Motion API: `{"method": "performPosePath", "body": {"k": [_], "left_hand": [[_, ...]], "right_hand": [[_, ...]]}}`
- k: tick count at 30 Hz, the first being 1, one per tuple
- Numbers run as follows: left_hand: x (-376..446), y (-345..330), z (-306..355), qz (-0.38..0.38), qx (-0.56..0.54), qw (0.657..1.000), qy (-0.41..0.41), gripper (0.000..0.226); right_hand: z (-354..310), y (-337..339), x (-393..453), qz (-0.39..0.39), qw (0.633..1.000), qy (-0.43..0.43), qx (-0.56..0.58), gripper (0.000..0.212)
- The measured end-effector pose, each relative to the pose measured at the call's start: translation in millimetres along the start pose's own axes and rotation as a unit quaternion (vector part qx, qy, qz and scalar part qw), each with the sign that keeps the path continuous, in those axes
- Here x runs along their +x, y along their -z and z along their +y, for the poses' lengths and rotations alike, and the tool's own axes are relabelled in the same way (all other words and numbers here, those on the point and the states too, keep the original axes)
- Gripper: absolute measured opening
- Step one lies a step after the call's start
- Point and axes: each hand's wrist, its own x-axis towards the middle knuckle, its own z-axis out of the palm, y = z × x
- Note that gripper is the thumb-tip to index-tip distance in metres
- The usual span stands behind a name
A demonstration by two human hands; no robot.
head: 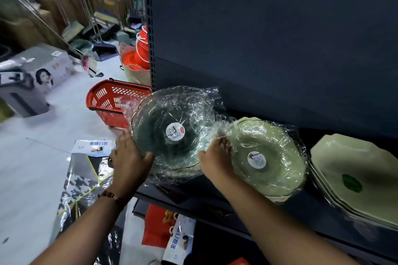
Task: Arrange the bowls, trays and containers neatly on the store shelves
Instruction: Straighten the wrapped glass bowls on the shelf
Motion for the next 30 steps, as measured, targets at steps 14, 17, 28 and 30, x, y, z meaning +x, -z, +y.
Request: {"method": "performPosePath", "body": {"k": [14,17,28,30], "left_hand": [[-16.1,7.6,32.4,0.042,0.137,0.978,-0.153,0.082],[-30.2,-6.3,61.7,0.017,0.133,0.955,-0.263,0.074],[-81.4,-93.1,159.6,-0.164,0.218,0.801,-0.533,0.068],[-85.0,-101.1,164.0,-0.176,0.238,0.792,-0.533,0.065]], "right_hand": [[38.8,24.9,-18.6,0.005,0.994,0.096,-0.043,0.076],[67.5,33.2,-37.5,0.011,0.99,0.12,-0.068,0.071],[173.1,47.2,-95.6,0.072,0.988,0.065,-0.122,0.063],[184.7,46.4,-103.9,0.086,0.988,0.065,-0.112,0.063]]}}
